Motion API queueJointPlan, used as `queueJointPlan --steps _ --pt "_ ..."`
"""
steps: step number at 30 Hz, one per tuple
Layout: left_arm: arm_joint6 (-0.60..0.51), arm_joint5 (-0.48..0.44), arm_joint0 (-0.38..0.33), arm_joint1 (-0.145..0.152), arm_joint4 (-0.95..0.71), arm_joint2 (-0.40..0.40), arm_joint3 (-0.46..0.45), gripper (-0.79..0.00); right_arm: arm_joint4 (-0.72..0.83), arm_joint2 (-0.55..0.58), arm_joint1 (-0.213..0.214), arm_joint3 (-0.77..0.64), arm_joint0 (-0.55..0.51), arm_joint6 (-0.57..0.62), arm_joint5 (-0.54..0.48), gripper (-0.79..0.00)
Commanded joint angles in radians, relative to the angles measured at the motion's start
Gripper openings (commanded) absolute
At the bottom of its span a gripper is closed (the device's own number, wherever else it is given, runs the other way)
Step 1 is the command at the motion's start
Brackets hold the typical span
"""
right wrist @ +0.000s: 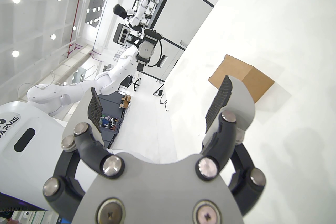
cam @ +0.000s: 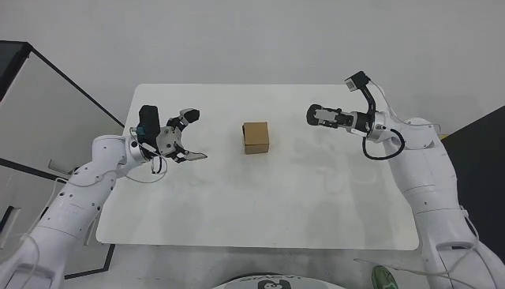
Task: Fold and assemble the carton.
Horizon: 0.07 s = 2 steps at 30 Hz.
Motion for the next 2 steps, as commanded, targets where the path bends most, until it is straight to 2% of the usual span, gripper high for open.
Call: queueJointPlan --steps 1,2 --pt "0.000 0.000 0.000 0.000 0.000 0.000 0.000 -0.001 0.000 0.000 0.000 0.000 0.000 0.000 0.000 -0.001" --pt "0.000 0.000 0.000 0.000 0.000 0.000 0.000 -0.001 0.000 0.000 0.000 0.000 0.000 0.000 0.000 -0.001"
